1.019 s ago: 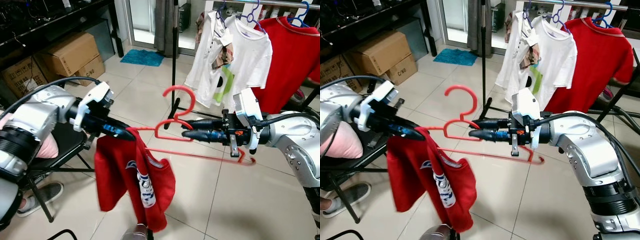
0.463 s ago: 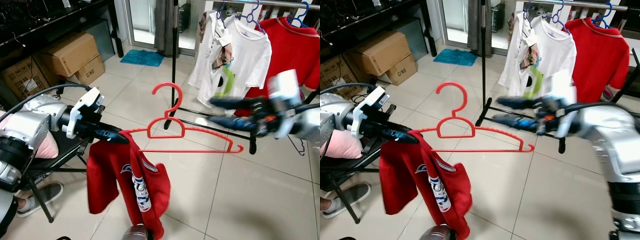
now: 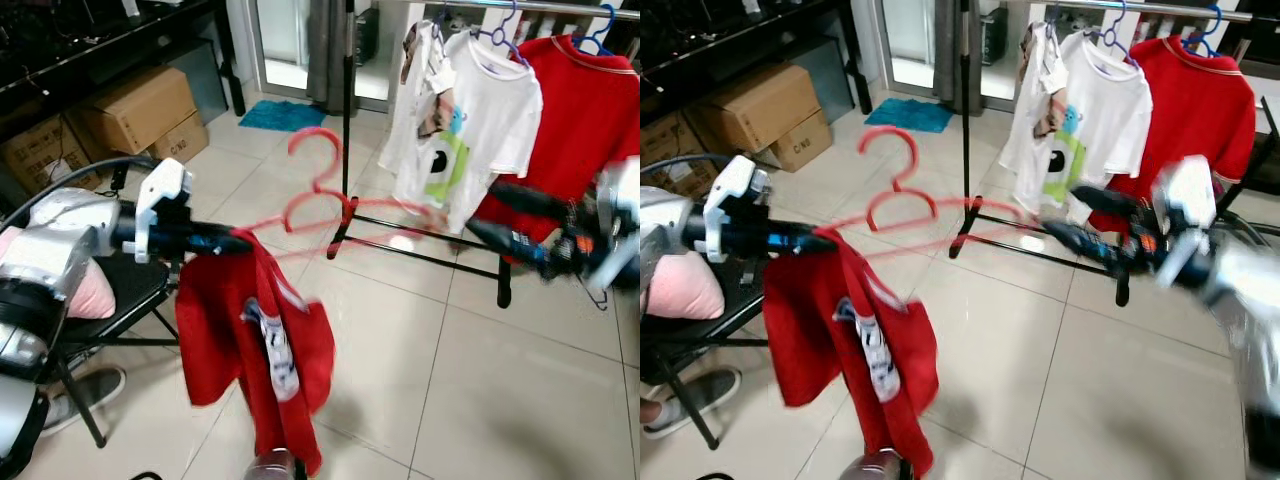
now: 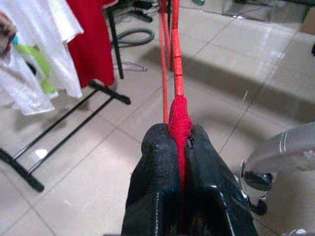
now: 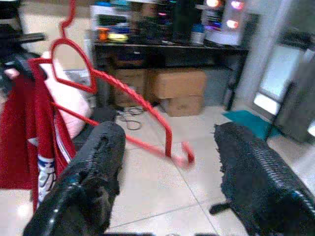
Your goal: Hang hanger
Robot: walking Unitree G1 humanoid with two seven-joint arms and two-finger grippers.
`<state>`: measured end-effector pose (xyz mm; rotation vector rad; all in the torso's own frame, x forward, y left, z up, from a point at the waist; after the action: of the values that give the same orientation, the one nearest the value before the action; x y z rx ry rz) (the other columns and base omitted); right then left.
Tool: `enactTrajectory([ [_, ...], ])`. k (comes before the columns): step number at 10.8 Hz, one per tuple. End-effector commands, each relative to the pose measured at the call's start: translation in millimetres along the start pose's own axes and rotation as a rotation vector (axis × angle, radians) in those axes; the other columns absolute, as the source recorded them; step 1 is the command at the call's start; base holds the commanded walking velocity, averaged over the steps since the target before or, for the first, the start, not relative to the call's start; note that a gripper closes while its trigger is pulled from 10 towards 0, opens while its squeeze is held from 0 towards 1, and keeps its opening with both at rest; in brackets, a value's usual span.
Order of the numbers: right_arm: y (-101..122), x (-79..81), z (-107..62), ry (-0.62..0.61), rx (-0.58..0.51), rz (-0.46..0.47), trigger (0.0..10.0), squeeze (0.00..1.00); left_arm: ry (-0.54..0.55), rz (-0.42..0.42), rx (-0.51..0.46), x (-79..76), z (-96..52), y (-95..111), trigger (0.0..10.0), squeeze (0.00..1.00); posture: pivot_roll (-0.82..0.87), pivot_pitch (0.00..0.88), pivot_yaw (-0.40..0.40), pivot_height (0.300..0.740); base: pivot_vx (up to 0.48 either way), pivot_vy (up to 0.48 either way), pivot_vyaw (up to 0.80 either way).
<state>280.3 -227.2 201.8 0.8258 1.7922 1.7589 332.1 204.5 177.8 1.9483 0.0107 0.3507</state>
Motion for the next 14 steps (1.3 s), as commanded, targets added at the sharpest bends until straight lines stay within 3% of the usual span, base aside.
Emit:
enactTrajectory([
  [1, 4.3, -0.7, -1.4, -0.075, -0.034, -0.019, 10.0, 1.00, 0.092, 0.031, -0.008, 8.3, -2.0, 4.1, 0.0, 0.00, 0.00, 0.000, 0.104, 0.740, 0.000, 0.000, 0.00],
  [3, -36.6, -6.8, 4.0, -0.414, -0.050, 0.078, 10.0, 1.00, 0.450, -0.007, -0.018, 28.5, 26.5, -9.6, 0.0, 0.00, 0.00, 0.000, 0.104, 0.740, 0.000, 0.000, 0.00],
  [4, -50.4, -2.4, 7.7, -0.508, -0.080, 0.132, 10.0, 0.67, 0.536, -0.059, -0.039, 28.7, 38.8, -14.5, 2.5, 0.00, -0.01, 0.000, 0.109, 0.740, 0.000, 0.000, 0.00],
  [5, -62.1, 4.5, 12.6, -0.564, -0.084, 0.163, 10.0, 0.00, 0.587, -0.092, -0.063, 25.3, 48.4, -17.5, 10.0, 0.00, -0.02, 0.000, 0.117, 0.740, 0.000, 0.000, 0.00],
  [6, -84.1, 14.1, 20.9, -0.658, -0.022, 0.202, 10.0, 0.00, 0.664, -0.121, -0.023, 18.3, 60.0, -27.4, 10.0, 0.00, -0.03, 0.000, 0.125, 0.740, 0.000, 0.000, 0.00],
  [9, -110.4, 25.0, 29.4, -0.743, 0.065, 0.267, 10.0, 0.00, 0.788, -0.111, -0.048, 3.9, 62.0, -29.2, 10.0, 0.00, -0.02, 0.000, 0.117, 0.740, 0.000, 0.000, 0.00],
  [11, -113.3, 37.3, 39.5, -0.674, 0.067, 0.246, 10.0, 0.00, 0.824, -0.161, -0.080, -20.2, 64.6, -29.6, 10.0, 0.00, 0.01, 0.000, 0.101, 0.740, 0.171, 0.000, 0.27],
  [14, -107.9, 43.0, 49.8, -0.629, 0.047, 0.210, 10.0, 0.00, 0.881, -0.206, -0.051, -31.5, 61.5, -33.8, 10.0, 0.00, 0.02, 0.000, 0.093, 0.740, 0.356, 0.000, 0.78],
])
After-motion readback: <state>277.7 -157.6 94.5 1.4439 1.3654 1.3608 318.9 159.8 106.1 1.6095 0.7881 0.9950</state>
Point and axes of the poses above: a point about 5 cm out from each wrist's last joint towards the gripper, its own z axis pointing out of the wrist towards the gripper, its own y axis along the axis of the wrist's last joint, x = y × z, the point moved 3 cm from there along z, pointing out of the wrist towards the gripper, and after that the axes turned 10 degrees about z, right-handed, at the moved point
